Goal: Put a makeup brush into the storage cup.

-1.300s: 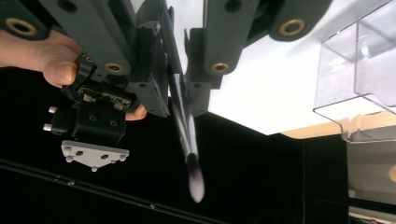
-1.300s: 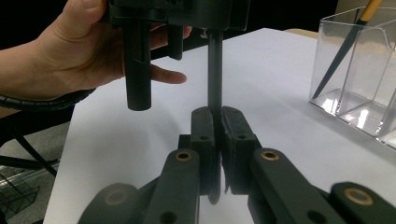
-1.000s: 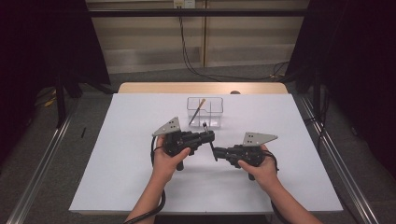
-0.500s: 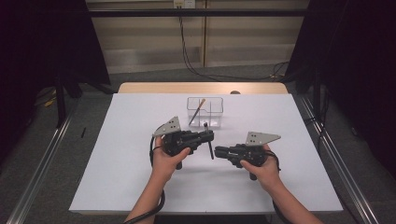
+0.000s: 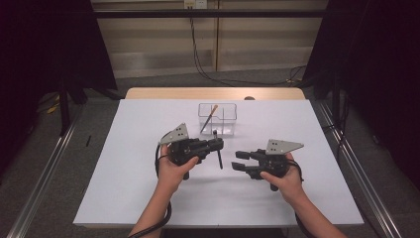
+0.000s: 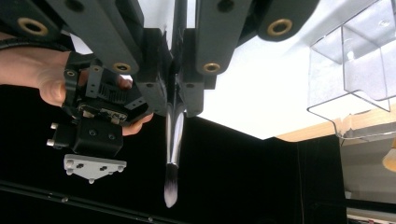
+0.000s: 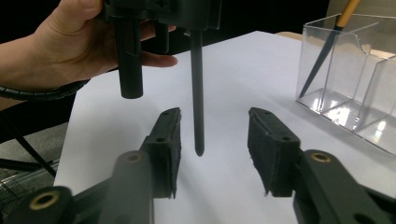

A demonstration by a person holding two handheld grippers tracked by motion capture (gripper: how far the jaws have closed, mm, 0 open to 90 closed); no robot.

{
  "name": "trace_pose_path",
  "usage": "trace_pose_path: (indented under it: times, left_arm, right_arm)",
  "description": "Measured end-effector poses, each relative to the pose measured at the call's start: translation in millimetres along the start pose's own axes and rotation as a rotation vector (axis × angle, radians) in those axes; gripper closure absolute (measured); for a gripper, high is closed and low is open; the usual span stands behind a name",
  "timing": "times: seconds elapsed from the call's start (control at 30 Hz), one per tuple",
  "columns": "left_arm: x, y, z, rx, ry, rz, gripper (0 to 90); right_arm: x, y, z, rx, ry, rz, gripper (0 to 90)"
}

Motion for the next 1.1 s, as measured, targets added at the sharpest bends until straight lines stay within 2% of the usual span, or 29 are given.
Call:
trace_pose_path:
  times: [0.23,0.5,0.67,1.1]
  left_arm:
    - [-1.9,3.1,0.4,0.0,0.001,-0.011,83.5]
    - [-2.4,4.5,0.2,-0.006,-0.005,-0.017,83.5]
    - [-2.7,5.2,-0.5,-0.006,-0.009,-0.024,83.5]
    - [-4.3,10.1,-2.1,0.002,-0.008,-0.029,83.5]
  right_arm:
    - [6.6,5.7,2.7,-0.023,-0.011,0.03,36.1]
    - [12.2,15.3,3.4,-0.012,-0.018,0.047,26.5]
    - [17.5,21.3,5.3,-0.007,-0.022,0.064,23.1]
    - [21.3,33.1,11.2,-0.027,-0.015,0.072,16.8]
Point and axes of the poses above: each handheld gripper's, and its own axes: y roughly backward along the jaws, z roughly out of its underside, x roughly to its right, the point moved 8 cm from there along -y, roughly forward along the jaws, and after that the axes turned 4 degrees about y, right-handed, at the moved point
